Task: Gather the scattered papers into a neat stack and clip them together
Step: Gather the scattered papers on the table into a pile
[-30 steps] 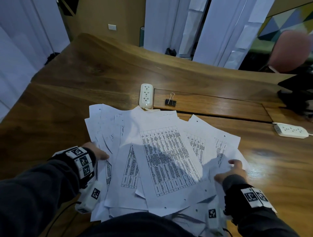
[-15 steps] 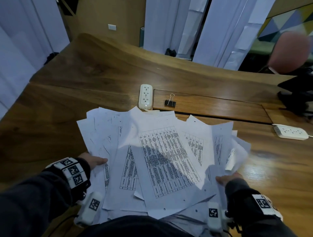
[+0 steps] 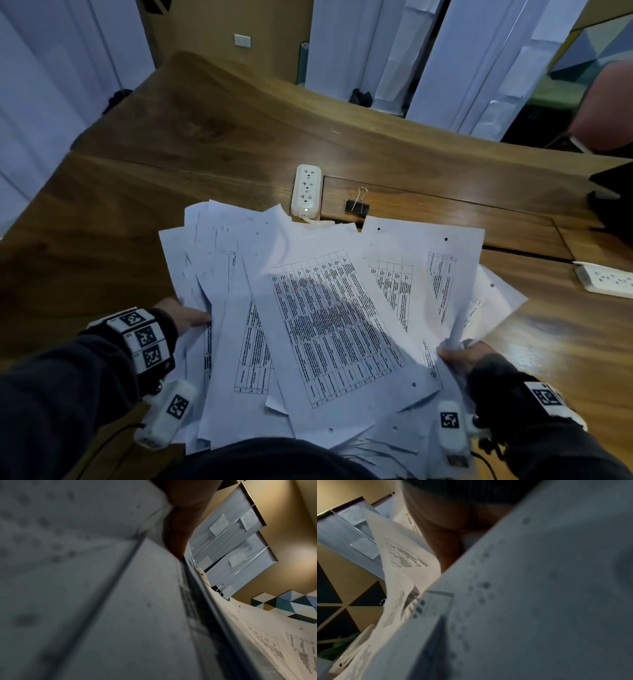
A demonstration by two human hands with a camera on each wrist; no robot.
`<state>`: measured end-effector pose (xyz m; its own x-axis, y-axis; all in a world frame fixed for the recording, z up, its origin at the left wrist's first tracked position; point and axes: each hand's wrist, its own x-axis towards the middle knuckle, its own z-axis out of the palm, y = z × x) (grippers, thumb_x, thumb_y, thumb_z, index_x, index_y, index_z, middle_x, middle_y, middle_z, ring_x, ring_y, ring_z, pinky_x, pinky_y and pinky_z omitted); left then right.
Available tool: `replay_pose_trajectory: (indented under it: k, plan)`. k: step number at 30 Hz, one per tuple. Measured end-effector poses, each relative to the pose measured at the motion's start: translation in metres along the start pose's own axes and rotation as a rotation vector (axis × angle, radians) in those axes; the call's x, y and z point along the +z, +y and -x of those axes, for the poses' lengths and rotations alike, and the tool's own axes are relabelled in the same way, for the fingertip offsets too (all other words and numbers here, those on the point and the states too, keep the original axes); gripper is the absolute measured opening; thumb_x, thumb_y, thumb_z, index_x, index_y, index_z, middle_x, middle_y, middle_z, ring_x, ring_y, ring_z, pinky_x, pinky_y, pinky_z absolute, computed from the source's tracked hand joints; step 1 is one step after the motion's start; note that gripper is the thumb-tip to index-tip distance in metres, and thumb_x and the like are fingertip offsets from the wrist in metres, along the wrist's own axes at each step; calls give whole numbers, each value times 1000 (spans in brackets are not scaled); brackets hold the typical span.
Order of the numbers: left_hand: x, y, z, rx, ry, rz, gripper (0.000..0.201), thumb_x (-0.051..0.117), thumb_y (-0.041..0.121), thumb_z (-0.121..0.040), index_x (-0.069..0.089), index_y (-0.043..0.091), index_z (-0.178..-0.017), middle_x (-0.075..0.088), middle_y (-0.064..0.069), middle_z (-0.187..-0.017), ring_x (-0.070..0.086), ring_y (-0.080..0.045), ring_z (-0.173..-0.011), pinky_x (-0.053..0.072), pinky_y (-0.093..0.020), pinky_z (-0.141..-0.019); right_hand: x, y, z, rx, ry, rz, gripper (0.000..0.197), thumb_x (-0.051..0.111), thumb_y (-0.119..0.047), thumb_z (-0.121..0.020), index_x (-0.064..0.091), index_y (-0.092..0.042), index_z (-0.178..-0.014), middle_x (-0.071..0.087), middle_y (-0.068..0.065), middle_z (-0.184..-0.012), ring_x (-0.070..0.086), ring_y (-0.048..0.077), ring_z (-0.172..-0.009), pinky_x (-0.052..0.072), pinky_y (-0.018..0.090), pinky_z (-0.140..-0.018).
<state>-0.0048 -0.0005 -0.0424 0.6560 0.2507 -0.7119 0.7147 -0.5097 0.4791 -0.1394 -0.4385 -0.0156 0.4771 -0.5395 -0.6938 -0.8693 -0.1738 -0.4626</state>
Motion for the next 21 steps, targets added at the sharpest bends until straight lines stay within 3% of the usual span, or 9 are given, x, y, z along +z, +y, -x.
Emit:
replay_pose_trajectory:
  k: [4, 7, 9, 10, 13, 15, 17, 19, 21]
  plan:
    - [-1, -8, -16, -66, -33, 69, 65, 84, 11, -57, 55, -12, -111, 61, -28, -112, 57, -44, -103, 46, -50, -94, -5, -11, -3, -2, -38, -103, 33, 70, -5, -76, 55, 16, -96, 64, 18, -69, 63, 28, -57, 51, 27, -58]
    - [-1, -2, -11, -61, -22, 161, 65, 82, 8, -56, 53, -17, -109, 58, -25, -111, 54, -40, -108, 45, -45, -93, -5, -8, -14, 32, -30, -208, 50, 78, -14, -64, 60, 9, -104, 63, 17, -80, 62, 30, -70, 49, 32, -67]
    - [2, 8, 6, -100, -56, 215, 70, 77, 13, -67, 44, -15, -122, 52, -27, -124, 48, -39, -116, 41, -45, -97, -4, -1, -22, 62, -30, -271, 60, 88, -29, -37, 73, -3, -88, 69, 16, -84, 64, 32, -80, 50, 37, -77]
    - [4, 12, 11, -101, -49, 211, 78, 77, 19, -68, 39, -13, -128, 48, -29, -129, 46, -41, -119, 40, -46, -99, -2, 1, -24, 84, -22, -288, 53, 89, -27, -34, 74, -5, -80, 71, 16, -84, 65, 33, -78, 50, 37, -76]
    - [15, 19, 25, -31, -5, 136, 76, 78, 21, -68, 40, -9, -127, 48, -27, -133, 46, -41, -119, 38, -43, -98, 8, -14, -6, 120, -27, -202, 23, 77, -5, -66, 69, 0, -87, 71, 20, -87, 67, 30, -70, 48, 32, -70]
    - [19, 23, 31, -26, -18, 151, 61, 78, 11, -68, 50, -6, -119, 55, -24, -127, 51, -38, -115, 39, -41, -96, 15, -22, -5, 116, -65, -126, 35, 80, -5, -61, 65, 3, -92, 64, 24, -110, 65, 26, -69, 49, 28, -69]
    - [20, 25, 34, -28, -31, 167, 54, 77, 5, -67, 54, -4, -114, 59, -23, -123, 54, -37, -111, 40, -40, -94, 19, -28, -3, 146, -58, -65, 53, 79, -11, -65, 58, 7, -109, 58, 24, -122, 62, 27, -73, 50, 33, -65]
    - [19, 25, 35, -22, -44, 177, 51, 77, 3, -67, 56, -4, -113, 60, -22, -122, 55, -36, -110, 41, -40, -94, 18, -28, -1, 168, 18, -20, 59, 73, -12, -75, 47, 11, -123, 51, 26, -130, 55, 36, -104, 46, 41, -88]
    - [21, 24, 36, -24, -63, 191, 49, 77, 2, -66, 57, -3, -111, 60, -22, -121, 56, -36, -108, 41, -41, -94, 18, -30, 0, 151, 92, -2, 64, 75, -10, -72, 45, 13, -124, 50, 28, -131, 49, 42, -118, 41, 45, -102]
